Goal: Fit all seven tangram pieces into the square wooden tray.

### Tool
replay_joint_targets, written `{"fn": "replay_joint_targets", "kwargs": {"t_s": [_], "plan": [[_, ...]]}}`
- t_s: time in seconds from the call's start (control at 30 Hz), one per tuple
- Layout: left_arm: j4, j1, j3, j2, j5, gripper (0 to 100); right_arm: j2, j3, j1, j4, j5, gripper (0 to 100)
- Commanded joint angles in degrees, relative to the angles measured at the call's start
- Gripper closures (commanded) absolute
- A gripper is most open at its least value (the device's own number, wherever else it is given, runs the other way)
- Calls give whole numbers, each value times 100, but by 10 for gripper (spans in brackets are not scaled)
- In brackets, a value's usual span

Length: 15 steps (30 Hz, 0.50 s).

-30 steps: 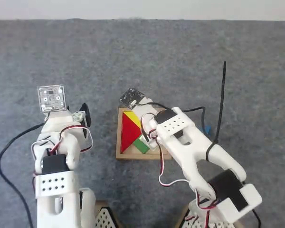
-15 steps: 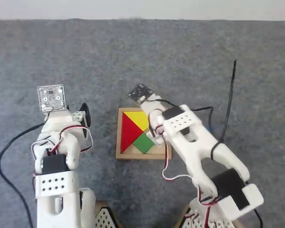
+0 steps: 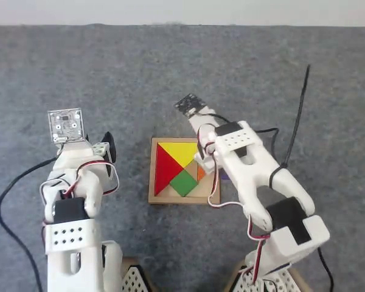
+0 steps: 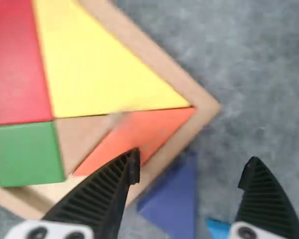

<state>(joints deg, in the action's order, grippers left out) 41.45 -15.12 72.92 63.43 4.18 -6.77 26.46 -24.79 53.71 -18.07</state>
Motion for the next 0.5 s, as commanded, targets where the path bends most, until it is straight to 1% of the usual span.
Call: {"fn": "replay_joint_targets", "kwargs": {"t_s": [0.0, 0.1, 0.17, 0.27, 0.37, 0.47], "plan": [[-158, -9, -119, 105, 18, 837, 734, -193, 224, 347, -62, 669], [-158, -9, -119, 105, 18, 837, 1640, -158, 286, 813, -53, 669], [-158, -9, -119, 105, 18, 837, 2097, -132, 453, 1262, -62, 669], [-158, -9, -119, 105, 18, 837, 2404, -53, 1033, 1710, -193, 669], [-149, 62, -119, 105, 18, 837, 2387, 79, 1640, 1692, -580, 669], [-53, 114, -119, 114, 18, 837, 2237, 273, 1886, 1534, -659, 669]]}}
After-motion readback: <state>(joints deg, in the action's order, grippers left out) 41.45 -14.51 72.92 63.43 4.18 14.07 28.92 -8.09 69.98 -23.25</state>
